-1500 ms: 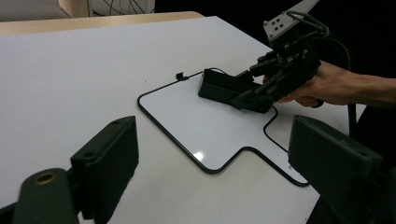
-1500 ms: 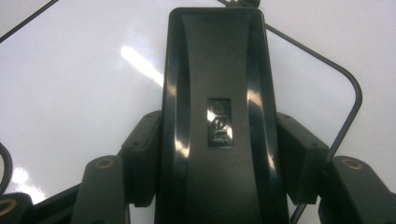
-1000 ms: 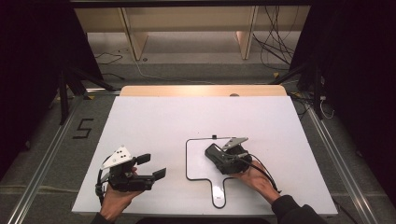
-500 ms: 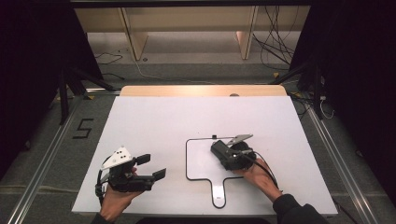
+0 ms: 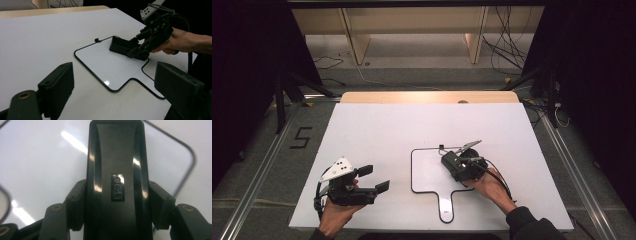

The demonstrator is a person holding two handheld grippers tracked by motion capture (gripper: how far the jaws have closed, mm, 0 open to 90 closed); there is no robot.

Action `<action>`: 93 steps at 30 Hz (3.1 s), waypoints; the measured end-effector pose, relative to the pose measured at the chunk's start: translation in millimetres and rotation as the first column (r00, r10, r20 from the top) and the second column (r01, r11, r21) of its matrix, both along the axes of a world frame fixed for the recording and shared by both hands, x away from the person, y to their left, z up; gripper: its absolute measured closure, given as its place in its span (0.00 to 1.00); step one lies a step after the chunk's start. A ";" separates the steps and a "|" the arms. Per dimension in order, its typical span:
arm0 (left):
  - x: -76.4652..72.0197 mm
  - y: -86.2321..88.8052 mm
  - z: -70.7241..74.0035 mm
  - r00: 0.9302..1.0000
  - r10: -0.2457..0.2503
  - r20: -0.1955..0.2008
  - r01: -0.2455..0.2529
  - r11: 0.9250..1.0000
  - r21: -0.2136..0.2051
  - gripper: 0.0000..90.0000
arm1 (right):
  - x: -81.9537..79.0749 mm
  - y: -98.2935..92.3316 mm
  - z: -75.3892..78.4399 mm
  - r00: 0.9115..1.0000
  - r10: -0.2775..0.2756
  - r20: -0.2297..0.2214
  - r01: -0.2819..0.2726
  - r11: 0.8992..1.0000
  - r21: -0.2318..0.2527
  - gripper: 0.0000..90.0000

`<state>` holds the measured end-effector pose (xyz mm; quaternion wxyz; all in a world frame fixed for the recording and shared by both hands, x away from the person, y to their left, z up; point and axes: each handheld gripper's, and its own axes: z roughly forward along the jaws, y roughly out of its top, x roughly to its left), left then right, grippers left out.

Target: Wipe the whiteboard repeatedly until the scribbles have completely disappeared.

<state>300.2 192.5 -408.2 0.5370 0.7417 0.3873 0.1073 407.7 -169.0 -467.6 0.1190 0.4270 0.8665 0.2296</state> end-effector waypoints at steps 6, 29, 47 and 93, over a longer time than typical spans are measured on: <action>0.1 1.4 -0.2 1.000 0.008 -0.003 -0.008 1.000 -0.012 0.17 | 7.8 -11.4 1.0 0.996 -0.086 -0.011 0.086 0.996 -0.006 0.46; 1.3 -0.6 0.2 1.000 -0.002 0.000 0.002 1.000 -0.004 0.17 | 19.4 -14.7 4.6 0.991 -0.123 -0.044 0.121 0.992 -0.041 0.46; 0.9 -0.3 0.1 1.000 0.000 -0.002 0.000 1.000 -0.010 0.17 | 6.7 14.6 4.3 0.999 -0.009 -0.054 0.006 0.999 -0.043 0.46; 1.1 -0.8 0.5 1.000 -0.005 0.002 0.005 1.000 -0.005 0.17 | 0.5 22.3 2.8 0.998 0.046 -0.039 -0.047 0.998 -0.035 0.46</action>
